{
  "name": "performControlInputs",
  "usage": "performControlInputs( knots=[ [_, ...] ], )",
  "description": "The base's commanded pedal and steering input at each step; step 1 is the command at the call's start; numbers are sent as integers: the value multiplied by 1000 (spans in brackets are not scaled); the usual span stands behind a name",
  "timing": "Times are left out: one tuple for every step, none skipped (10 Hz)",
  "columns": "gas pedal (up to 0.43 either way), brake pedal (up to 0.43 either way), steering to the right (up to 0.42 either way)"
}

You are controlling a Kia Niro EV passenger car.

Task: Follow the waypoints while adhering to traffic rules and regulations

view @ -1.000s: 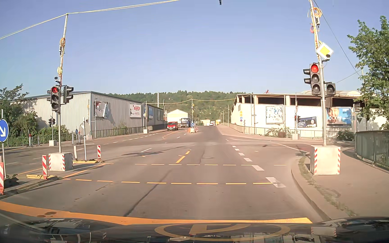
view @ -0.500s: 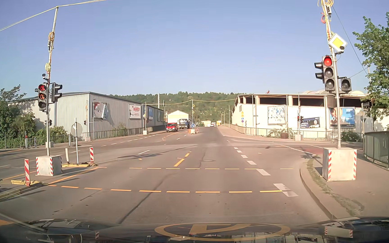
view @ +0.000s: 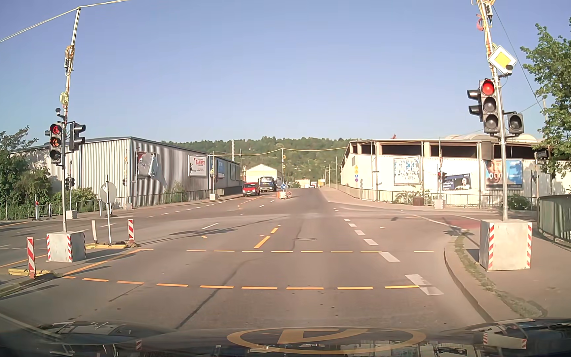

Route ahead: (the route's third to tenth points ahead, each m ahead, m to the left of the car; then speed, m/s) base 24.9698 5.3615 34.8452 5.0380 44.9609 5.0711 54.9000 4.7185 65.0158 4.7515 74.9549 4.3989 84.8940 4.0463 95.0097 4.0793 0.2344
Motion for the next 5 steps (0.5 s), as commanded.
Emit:
performControlInputs(
  knots=[
    [0, 244, -5],
    [0, 256, -5],
    [0, 262, -5],
    [0, 262, -4],
    [0, 268, -3]
  ],
)
